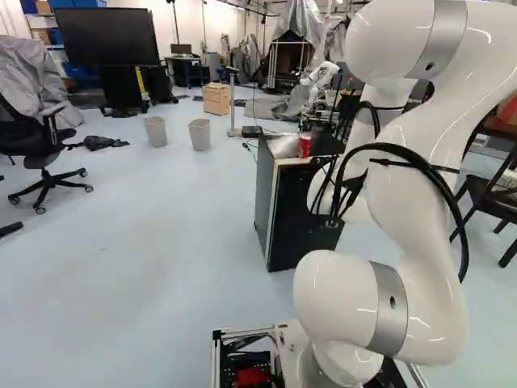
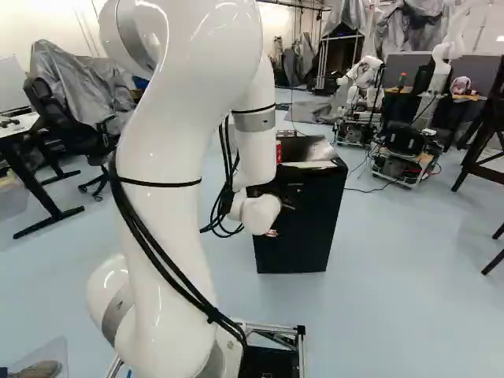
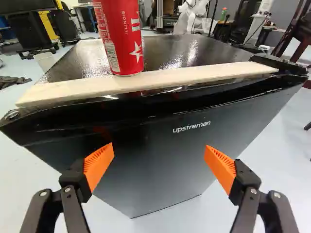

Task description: Grab a drink from the fridge

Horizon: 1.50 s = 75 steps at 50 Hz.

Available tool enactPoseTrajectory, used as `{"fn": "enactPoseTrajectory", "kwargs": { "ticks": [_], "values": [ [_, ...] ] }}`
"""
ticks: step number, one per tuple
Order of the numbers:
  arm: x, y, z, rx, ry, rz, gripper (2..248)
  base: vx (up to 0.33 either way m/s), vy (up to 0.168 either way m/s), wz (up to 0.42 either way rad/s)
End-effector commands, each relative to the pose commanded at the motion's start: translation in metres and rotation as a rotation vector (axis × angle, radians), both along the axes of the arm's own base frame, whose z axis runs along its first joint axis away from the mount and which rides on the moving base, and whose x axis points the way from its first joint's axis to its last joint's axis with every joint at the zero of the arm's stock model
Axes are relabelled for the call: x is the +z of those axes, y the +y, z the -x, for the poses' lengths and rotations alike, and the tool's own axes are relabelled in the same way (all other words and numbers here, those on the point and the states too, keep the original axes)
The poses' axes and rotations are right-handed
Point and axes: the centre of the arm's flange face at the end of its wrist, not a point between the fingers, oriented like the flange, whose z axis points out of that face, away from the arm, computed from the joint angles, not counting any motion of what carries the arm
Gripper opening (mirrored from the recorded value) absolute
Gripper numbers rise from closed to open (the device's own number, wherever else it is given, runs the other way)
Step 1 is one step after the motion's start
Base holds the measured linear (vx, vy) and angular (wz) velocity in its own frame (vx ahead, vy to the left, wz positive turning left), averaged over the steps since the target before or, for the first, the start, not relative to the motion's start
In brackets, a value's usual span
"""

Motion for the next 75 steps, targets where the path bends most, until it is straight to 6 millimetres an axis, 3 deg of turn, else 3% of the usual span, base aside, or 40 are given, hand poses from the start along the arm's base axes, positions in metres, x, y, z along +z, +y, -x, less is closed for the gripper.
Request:
{"fn": "enactPoseTrajectory", "kwargs": {
  "ticks": [24,57,75],
  "values": [
    [0.0,0.001,0.002,-0.001,0.001,-0.001,247,0.0,0.0,0.0],
    [0.015,0.02,0.059,-0.02,-0.049,-0.003,247,0.0,0.0,0.0],
    [0.028,0.032,0.076,-0.012,-0.15,0.012,247,0.0,0.0,0.0]
  ]
}}
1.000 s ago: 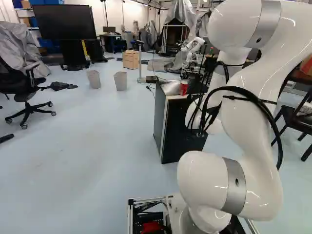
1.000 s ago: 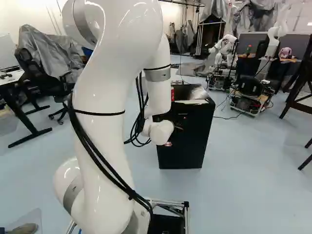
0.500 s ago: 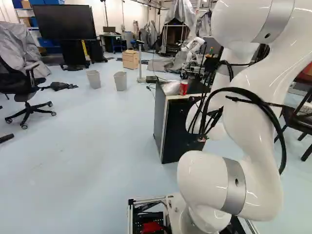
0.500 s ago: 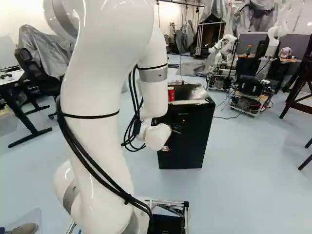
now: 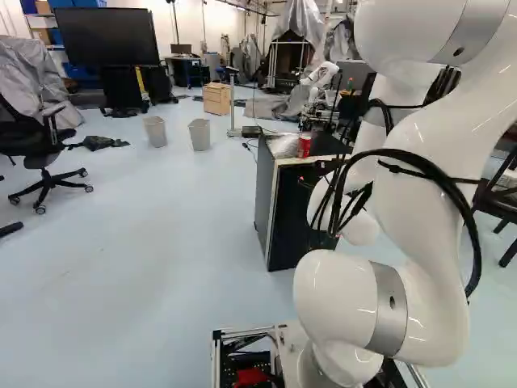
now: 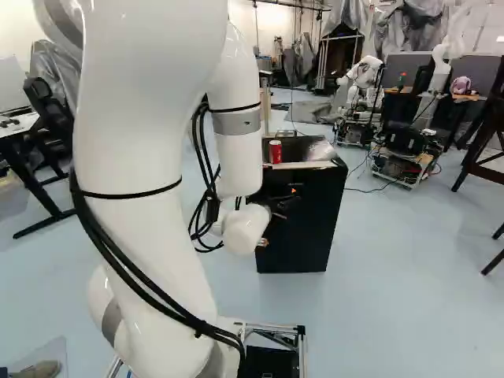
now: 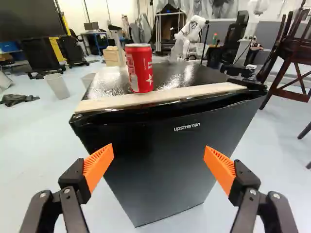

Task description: Grab a drink from the fridge

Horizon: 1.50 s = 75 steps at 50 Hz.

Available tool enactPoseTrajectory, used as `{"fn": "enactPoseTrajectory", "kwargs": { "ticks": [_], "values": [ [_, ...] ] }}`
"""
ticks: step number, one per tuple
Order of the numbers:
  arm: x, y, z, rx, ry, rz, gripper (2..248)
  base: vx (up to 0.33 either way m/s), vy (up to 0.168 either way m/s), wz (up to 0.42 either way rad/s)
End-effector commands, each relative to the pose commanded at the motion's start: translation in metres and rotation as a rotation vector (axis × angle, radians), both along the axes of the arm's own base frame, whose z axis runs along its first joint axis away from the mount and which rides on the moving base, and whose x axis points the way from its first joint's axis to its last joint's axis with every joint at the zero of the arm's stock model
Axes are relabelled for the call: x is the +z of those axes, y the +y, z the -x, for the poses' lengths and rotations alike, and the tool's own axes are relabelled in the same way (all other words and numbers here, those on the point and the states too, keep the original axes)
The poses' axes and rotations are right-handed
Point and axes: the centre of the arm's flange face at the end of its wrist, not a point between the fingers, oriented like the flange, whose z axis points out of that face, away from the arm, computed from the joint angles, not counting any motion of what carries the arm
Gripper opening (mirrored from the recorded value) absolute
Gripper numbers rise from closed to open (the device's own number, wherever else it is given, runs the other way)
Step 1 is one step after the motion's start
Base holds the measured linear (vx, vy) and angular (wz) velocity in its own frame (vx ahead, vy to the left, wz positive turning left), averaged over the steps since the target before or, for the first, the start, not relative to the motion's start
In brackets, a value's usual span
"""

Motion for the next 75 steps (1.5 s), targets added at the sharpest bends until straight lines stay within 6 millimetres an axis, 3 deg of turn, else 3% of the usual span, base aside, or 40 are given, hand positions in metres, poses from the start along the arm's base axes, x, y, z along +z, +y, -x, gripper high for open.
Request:
{"fn": "enactPoseTrajectory", "kwargs": {
  "ticks": [25,61,75],
  "values": [
    [0.017,0.015,0.017,0.017,-0.14,0.023,247,0.0,0.0,0.0],
    [0.031,0.006,-0.043,0.066,-0.1,0.045,247,0.0,0.0,0.0],
    [0.042,0.005,-0.051,0.071,-0.115,0.057,247,0.0,0.0,0.0]
  ]
}}
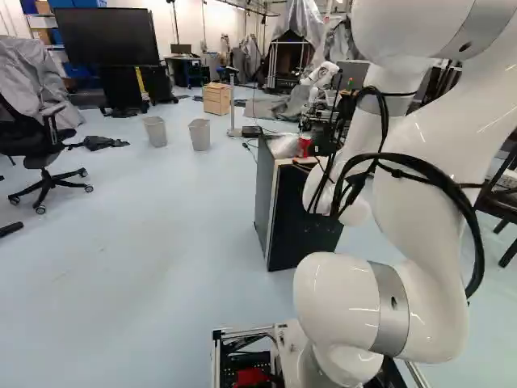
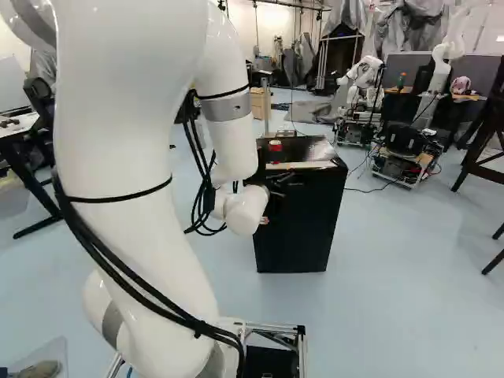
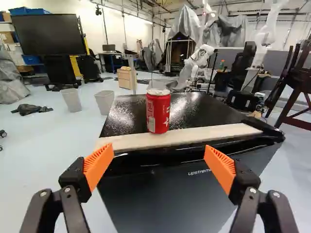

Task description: Grab a drink from the fridge

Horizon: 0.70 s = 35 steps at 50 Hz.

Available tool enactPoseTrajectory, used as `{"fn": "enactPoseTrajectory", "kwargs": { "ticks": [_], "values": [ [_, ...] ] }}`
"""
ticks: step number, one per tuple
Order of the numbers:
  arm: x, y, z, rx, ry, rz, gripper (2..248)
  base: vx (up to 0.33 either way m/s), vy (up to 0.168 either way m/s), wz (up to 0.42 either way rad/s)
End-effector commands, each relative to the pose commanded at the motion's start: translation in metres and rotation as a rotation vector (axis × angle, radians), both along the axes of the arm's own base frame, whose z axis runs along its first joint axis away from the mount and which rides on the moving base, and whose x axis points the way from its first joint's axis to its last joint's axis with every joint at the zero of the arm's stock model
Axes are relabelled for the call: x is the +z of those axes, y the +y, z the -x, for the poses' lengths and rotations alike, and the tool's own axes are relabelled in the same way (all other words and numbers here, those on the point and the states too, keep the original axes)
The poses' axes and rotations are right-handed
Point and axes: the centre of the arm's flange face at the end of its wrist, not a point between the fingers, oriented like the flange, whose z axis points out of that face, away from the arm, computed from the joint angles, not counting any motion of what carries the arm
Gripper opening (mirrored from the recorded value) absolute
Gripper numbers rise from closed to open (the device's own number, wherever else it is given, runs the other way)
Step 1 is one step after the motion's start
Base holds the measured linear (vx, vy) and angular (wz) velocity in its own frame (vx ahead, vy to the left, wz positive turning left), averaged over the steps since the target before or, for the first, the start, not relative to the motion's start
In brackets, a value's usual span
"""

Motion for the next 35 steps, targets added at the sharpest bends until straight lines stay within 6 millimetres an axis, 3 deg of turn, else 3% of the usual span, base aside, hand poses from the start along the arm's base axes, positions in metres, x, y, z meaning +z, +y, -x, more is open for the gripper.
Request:
{"fn": "enactPoseTrajectory", "kwargs": {
  "ticks": [15,35],
  "values": [
    [0.013,-0.001,-0.005,0.003,-0.033,0.013,247,0.0,0.0,0.0],
    [0.009,-0.003,-0.026,0.015,-0.006,0.013,247,0.0,0.0,0.0]
  ]
}}
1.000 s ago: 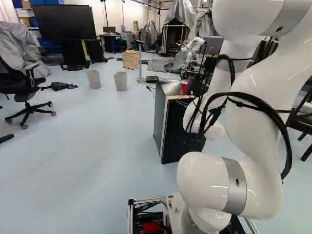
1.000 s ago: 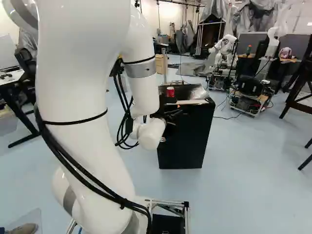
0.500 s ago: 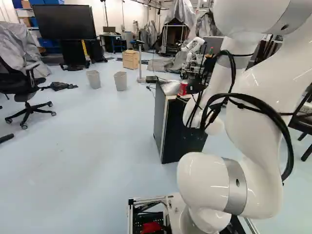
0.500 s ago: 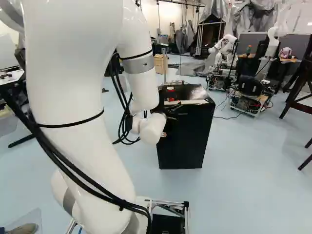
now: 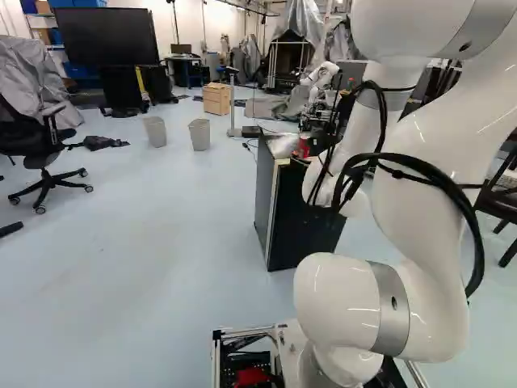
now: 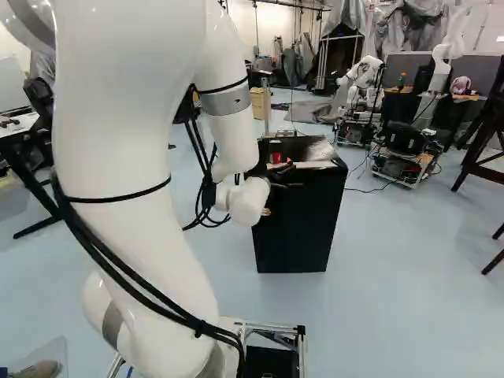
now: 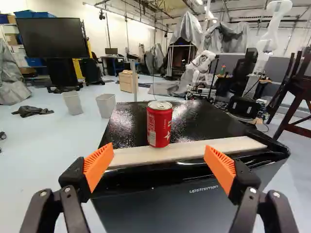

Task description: Grab a drink from the fridge

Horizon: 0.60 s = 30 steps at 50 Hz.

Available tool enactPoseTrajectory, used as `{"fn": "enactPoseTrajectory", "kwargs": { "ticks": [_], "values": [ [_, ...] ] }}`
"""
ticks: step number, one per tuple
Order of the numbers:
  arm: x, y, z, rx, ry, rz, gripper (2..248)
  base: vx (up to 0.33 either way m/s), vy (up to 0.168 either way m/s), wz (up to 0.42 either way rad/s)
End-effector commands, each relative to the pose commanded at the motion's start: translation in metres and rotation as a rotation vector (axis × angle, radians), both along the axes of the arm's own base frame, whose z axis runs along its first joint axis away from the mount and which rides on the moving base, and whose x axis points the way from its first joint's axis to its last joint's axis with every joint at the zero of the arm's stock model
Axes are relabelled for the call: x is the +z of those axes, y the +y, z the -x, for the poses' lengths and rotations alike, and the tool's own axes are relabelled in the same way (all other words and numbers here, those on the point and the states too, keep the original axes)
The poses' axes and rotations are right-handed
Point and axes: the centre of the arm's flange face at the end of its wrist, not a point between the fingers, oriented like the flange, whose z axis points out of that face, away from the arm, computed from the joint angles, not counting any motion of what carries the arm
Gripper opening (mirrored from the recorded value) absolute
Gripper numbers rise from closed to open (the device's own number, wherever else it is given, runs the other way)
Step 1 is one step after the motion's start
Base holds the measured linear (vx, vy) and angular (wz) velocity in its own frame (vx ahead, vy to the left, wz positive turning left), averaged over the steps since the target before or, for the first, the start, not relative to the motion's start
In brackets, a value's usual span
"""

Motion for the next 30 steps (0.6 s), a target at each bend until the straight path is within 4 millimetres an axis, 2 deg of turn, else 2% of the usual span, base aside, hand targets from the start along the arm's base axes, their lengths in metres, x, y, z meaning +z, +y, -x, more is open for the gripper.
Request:
{"fn": "enactPoseTrajectory", "kwargs": {
  "ticks": [30],
  "values": [
    [-0.004,-0.004,-0.031,0.017,0.001,0.004,247,0.0,0.0,0.0]
  ]
}}
